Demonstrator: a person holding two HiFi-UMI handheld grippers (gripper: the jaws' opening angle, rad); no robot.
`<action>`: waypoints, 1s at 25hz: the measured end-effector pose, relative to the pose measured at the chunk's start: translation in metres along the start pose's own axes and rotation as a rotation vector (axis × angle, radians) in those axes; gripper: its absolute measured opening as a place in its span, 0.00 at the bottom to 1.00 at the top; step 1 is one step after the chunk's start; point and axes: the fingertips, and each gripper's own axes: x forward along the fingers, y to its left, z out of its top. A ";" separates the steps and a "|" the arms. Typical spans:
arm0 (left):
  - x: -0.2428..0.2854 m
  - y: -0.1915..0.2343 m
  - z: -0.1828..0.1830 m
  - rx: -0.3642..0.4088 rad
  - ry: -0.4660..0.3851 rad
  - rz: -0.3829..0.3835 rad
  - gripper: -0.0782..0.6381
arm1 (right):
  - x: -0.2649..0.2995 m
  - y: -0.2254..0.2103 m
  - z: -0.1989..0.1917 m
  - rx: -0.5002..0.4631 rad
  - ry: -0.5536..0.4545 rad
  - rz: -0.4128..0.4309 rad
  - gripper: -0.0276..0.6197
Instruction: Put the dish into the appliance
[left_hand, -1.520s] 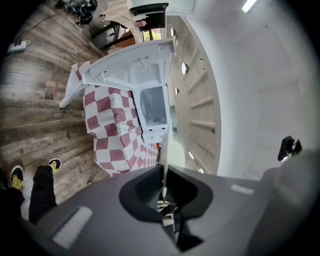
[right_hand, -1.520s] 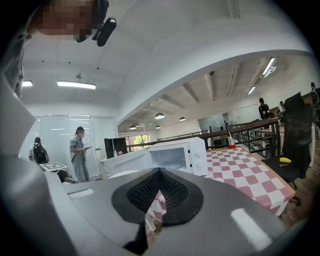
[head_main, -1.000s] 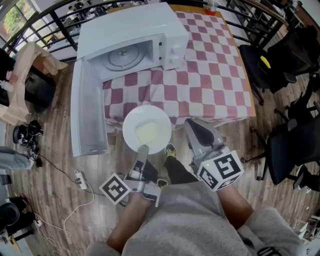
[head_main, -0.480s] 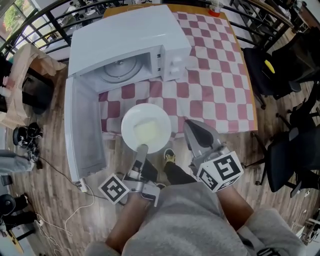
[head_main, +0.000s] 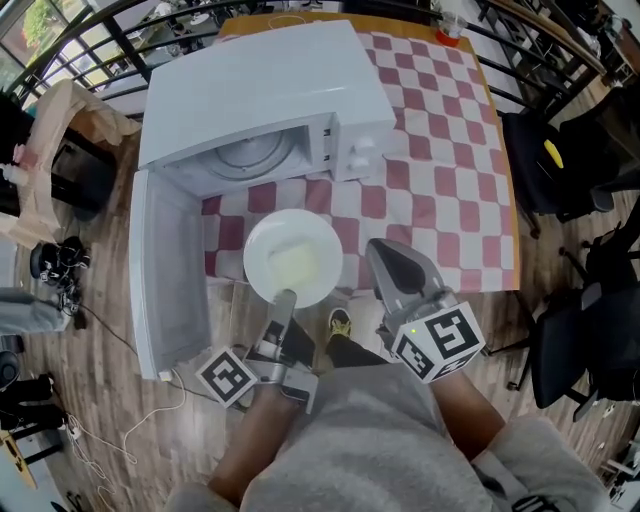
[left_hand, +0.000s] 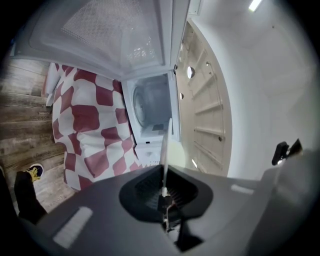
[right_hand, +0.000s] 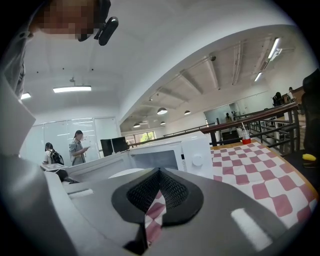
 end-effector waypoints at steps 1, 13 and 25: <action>0.003 0.000 0.002 -0.001 -0.007 0.002 0.14 | 0.004 -0.002 0.000 0.000 0.002 0.008 0.04; 0.022 -0.004 0.013 0.004 -0.072 0.011 0.14 | 0.029 -0.013 0.004 0.012 0.006 0.082 0.04; 0.025 -0.007 0.025 0.018 -0.107 0.001 0.14 | 0.040 -0.010 0.010 0.004 -0.018 0.119 0.04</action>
